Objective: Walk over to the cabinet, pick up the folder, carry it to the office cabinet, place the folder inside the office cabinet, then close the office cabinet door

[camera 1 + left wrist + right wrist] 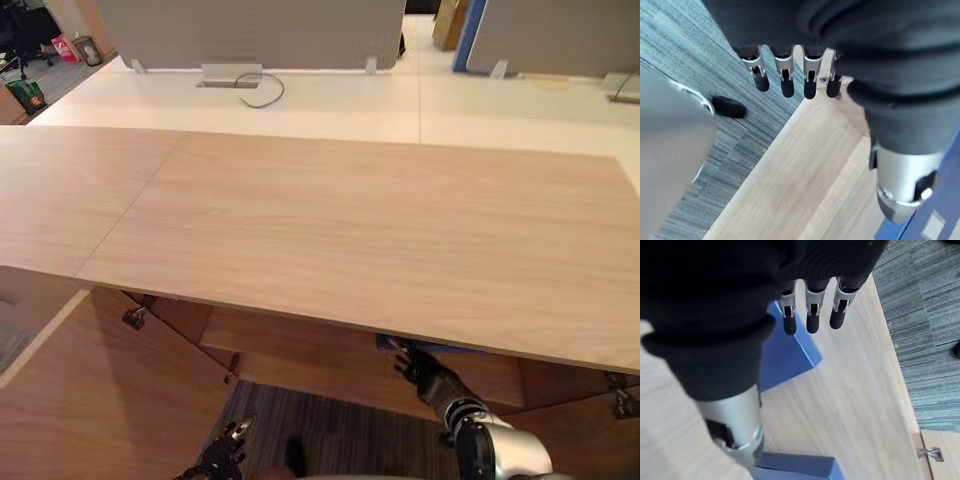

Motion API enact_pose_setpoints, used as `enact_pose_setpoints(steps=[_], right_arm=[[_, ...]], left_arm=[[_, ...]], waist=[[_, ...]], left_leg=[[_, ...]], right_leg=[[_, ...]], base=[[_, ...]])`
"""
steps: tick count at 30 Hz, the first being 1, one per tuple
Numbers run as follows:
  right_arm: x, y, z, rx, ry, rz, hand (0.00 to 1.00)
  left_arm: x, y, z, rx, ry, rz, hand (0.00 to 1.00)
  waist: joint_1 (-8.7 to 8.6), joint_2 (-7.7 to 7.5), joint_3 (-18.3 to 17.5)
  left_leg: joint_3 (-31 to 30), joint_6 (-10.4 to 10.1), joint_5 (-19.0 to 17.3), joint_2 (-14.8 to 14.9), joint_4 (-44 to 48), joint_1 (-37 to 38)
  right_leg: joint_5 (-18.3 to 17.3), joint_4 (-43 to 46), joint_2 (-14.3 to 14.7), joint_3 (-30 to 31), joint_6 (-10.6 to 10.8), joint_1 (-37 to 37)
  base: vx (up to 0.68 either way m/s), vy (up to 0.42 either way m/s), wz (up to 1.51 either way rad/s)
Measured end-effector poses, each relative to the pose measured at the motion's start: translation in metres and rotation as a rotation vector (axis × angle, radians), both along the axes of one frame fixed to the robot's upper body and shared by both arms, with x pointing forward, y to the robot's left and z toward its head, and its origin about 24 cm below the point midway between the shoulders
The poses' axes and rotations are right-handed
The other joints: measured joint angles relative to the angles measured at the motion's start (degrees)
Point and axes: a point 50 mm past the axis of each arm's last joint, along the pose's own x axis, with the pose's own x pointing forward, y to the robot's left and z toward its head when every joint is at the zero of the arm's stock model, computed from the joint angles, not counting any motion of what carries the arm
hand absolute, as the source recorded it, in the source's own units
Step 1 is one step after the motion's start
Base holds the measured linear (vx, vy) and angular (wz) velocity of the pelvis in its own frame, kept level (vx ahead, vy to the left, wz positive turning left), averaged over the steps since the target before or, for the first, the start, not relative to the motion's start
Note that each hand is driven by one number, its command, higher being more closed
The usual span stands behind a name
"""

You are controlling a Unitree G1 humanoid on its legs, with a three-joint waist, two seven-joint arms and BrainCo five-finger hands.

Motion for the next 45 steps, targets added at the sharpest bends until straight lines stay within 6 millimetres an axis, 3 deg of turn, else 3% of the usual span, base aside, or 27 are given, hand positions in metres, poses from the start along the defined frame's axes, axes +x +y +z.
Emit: enact_pose_setpoints(steps=[3, 6, 11, 17, 22, 26, 31, 33, 38, 40, 41, 43, 45], right_arm=[[0.019, -0.011, 0.018, 0.0, -0.063, -0.054, 0.0], [0.037, -0.011, 0.035, -0.012, -0.127, -0.043, 0.0], [0.06, -0.007, 0.059, -0.102, -0.197, 0.101, 0.0], [0.071, 0.003, 0.069, -0.096, -0.22, 0.179, 0.0], [0.094, 0.019, 0.097, -0.124, -0.29, 0.218, 0.0], [0.101, 0.03, 0.107, -0.027, -0.335, 0.119, 0.0], [0.107, 0.042, 0.117, 0.004, -0.363, 0.047, 0.0], [0.105, 0.04, 0.119, -0.037, -0.378, 0.031, 0.0], [0.094, 0.015, 0.135, -0.351, -0.47, 0.035, 0.0], [0.093, 0.011, 0.156, -0.46, -0.586, 0.041, 0.0], [0.094, 0.011, 0.173, -0.515, -0.663, 0.041, 0.0], [0.092, 0.017, 0.189, -0.597, -0.761, 0.07, 0.0], [0.086, 0.028, 0.189, -0.665, -0.8, 0.132, 0.0]], left_arm=[[0.0, 0.002, 0.001, 0.001, -0.006, 0.024, 0.0], [-0.001, 0.002, 0.003, 0.007, -0.028, 0.046, 0.0], [0.01, -0.008, 0.009, -0.025, -0.093, 0.064, 0.0], [0.018, -0.012, 0.014, -0.033, -0.138, 0.062, 0.0], [0.021, -0.014, 0.016, -0.035, -0.151, 0.057, 0.0], [0.023, -0.018, 0.016, -0.036, -0.158, 0.077, 0.0], [0.023, -0.015, 0.017, -0.015, -0.16, 0.117, 0.0], [0.024, -0.015, 0.017, -0.006, -0.163, 0.127, 0.0], [0.024, -0.008, 0.018, 0.028, -0.157, 0.178, 0.0], [0.026, -0.004, 0.019, 0.039, -0.168, 0.197, 0.0], [0.027, -0.002, 0.02, 0.045, -0.172, 0.208, 0.0], [0.026, 0.0, 0.02, 0.057, -0.167, 0.218, 0.0], [0.024, 0.002, 0.019, 0.072, -0.154, 0.222, 0.0]], waist=[[0.77, 1.71, 1.7], [1.29, 2.48, 3.0], [2.37, 4.54, 6.4], [2.68, 5.39, 7.5], [3.09, 5.77, 8.4], [3.84, 6.6, 9.1], [3.73, 6.56, 9.2], [3.64, 6.54, 9.3], [1.89, 6.23, 9.7], [1.55, 6.23, 9.7], [1.15, 6.16, 9.6], [1.14, 6.02, 9.6], [0.82, 5.75, 9.3]], left_leg=[[-0.1, 0.3, 0.3, 0.0, 0.0, -1.5], [0.0, 0.3, 0.8, 0.1, 0.0, -4.5], [1.1, 0.2, 1.0, 0.1, 0.0, -6.4], [1.6, -0.6, 1.0, 0.2, 0.0, -7.5], [2.6, -0.7, 1.1, 0.1, 0.5, -9.6], [3.1, -0.7, 1.1, 0.5, 2.0, -11.3], [4.8, -0.6, 1.2, 1.1, 2.7, -12.1], [5.1, -0.4, 1.3, 1.3, 2.8, -12.1], [5.1, 0.1, 1.7, 1.5, 2.8, -12.1], [5.3, 0.2, 1.7, 1.7, 2.8, -12.0], [5.5, 0.2, 1.8, 1.9, 2.9, -11.8], [5.9, 0.1, 1.7, 2.3, 3.1, -10.8], [6.1, -0.2, 1.5, 2.7, 3.2, -9.5]], right_leg=[[0.3, 0.4, -0.3, 0.0, 0.0, -1.7], [0.3, 1.3, -0.9, 0.0, 0.1, -5.1], [0.3, 2.7, -1.6, 0.3, 0.2, -7.8], [0.0, 5.0, -2.2, 0.9, 0.4, -10.6], [-0.8, 7.8, -3.1, 2.4, 0.1, -14.5], [-1.0, 9.2, -3.2, 3.3, 0.0, -16.4], [-1.0, 10.6, -3.0, 5.1, -0.1, -18.4], [-1.0, 11.0, -2.9, 5.5, -0.1, -18.8], [-0.9, 11.6, -2.8, 5.6, -0.3, -19.1], [-0.8, 11.6, -2.6, 5.8, -0.4, -19.1], [-0.7, 11.4, -2.3, 6.1, -0.6, -18.9], [-0.6, 11.1, -1.9, 6.6, -0.7, -18.2], [-0.5, 10.4, -1.4, 6.8, -0.7, -16.6]], base=[[-0.04, 0.029, 0.01], [-0.05, 0.027, -0.01], [-0.02, 0.01, -0.06], [0.0, -0.011, -0.11], [-0.02, -0.008, -0.11], [-0.04, -0.021, -0.09], [-0.04, -0.014, -0.17], [-0.05, -0.014, -0.11], [-0.03, -0.01, -0.01], [-0.01, -0.017, -0.07], [-0.01, -0.024, -0.11], [0.01, -0.036, -0.16], [0.03, -0.043, -0.12]])
